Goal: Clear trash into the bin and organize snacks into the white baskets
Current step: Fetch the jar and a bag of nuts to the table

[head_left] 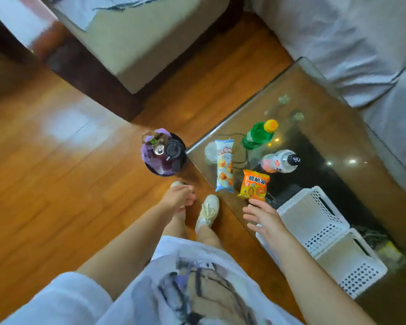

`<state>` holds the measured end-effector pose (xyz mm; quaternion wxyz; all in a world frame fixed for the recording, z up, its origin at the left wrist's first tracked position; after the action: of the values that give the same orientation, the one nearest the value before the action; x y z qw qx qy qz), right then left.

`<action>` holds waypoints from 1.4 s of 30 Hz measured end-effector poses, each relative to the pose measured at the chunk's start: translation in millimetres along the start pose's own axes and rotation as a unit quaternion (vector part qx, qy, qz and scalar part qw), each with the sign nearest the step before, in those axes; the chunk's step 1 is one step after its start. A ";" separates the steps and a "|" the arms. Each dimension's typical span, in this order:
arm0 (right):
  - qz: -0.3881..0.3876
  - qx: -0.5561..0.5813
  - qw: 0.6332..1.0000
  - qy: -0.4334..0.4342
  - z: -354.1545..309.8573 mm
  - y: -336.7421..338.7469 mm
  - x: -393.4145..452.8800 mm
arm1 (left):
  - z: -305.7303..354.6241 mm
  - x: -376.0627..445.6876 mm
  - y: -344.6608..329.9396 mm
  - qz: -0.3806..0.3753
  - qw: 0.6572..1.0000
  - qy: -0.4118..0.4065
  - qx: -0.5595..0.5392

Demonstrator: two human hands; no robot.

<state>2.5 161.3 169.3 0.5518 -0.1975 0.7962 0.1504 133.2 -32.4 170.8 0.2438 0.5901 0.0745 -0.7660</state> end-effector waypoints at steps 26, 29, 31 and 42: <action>-0.213 -0.594 0.773 0.064 107.1 -413.9 -122.8 | -421.7 -126.4 135.3 0.193 0.685 0.242 -0.660; -0.217 -0.583 0.780 0.064 126.5 -442.9 -138.1 | -445.7 -130.8 177.5 0.208 0.693 0.213 -0.657; -0.218 -0.577 0.784 0.072 137.6 -459.0 -145.6 | -458.0 -134.2 205.6 0.223 0.699 0.201 -0.649; -0.092 -0.577 0.808 0.081 135.0 -547.4 -113.1 | -455.8 -132.7 336.9 0.239 0.720 0.118 -0.641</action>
<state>411.5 -240.2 216.8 0.2813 -0.5634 0.5828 0.5135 708.7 -104.5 220.8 0.7282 0.3767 0.4317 -0.3761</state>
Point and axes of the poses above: each hand's wrist, its own x-axis towards the middle knuckle, its own y-axis out of the back of the hand, z = x × y, the point moved 2 cm from there along x, towards the middle knuckle, and after that the axes turned 11 degrees about x, right-handed, at the moved point
